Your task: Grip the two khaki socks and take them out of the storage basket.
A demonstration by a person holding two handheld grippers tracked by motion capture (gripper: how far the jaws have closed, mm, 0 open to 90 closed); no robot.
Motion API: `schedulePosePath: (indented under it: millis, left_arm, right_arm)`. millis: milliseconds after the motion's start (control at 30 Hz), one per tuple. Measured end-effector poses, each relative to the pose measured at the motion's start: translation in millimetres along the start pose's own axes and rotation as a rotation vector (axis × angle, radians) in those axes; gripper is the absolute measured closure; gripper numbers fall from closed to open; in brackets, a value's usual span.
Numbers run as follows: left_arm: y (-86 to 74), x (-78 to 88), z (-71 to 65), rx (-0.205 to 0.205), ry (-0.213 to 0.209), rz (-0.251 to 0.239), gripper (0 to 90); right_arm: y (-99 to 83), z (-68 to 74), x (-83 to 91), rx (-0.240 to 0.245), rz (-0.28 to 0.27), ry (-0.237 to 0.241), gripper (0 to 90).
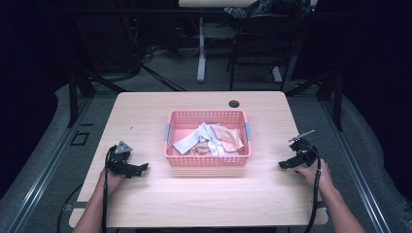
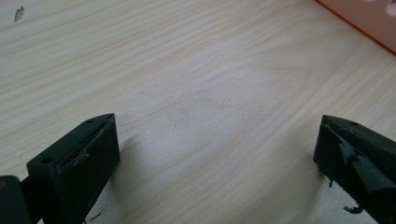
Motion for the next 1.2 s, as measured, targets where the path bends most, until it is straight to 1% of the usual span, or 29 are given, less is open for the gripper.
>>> schedulePosePath:
  millis: [600,700,733,833,933,1000,1033,1100,1167,1200]
  left_arm:
    - [0.1,0.0,0.1,-0.001,-0.001,0.0,0.2]
    - [0.1,-0.1,0.1,-0.002,-0.001,0.001,0.2]
    - [0.1,0.0,0.1,-0.002,-0.001,0.001,0.2]
    - [0.1,0.0,0.2,-0.003,-0.002,0.001,0.2]
    - [0.2,-0.1,0.2,-0.003,-0.002,0.0,0.2]
    - [0.2,-0.2,0.3,-0.004,-0.003,-0.001,0.2]
    - [0.2,-0.3,0.2,-0.003,-0.003,-0.001,0.2]
    - [0.3,-0.3,0.2,-0.003,-0.003,-0.001,0.2]
    - [0.3,-0.3,0.2,-0.003,-0.003,-0.002,0.2]
    - [0.3,-0.3,0.3,-0.005,-0.004,-0.001,0.2]
  right_arm:
    - [0.3,-0.2,0.3,0.003,0.007,-0.007,0.0]
    - [1.3,0.2,-0.5,-0.004,0.004,-0.009,0.0]
    - [3.4,-0.6,-0.1,0.007,0.031,-0.002,0.0]
    - [4.2,-1.5,-0.2,0.004,0.036,-0.006,0.0]
    - [4.6,-1.4,2.1,0.014,0.049,-0.012,0.0]
    - [5.4,-0.1,4.8,-0.001,0.022,-0.005,0.0]
    - [6.8,-0.7,6.8,0.005,0.025,0.001,0.0]
    - [9.0,0.9,10.5,-0.004,0.005,0.002,0.0]
    - [11.4,2.5,14.5,0.005,-0.007,0.003,0.0]
    - [12.5,3.7,16.1,0.0,-0.009,0.014,0.0]
Point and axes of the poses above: each handheld gripper's, and its own axes: x roughly backward along the jaws, y roughly out of its top, z roughly to its left, the point moved 1 cm from there along -x, roughly forward along the jaws
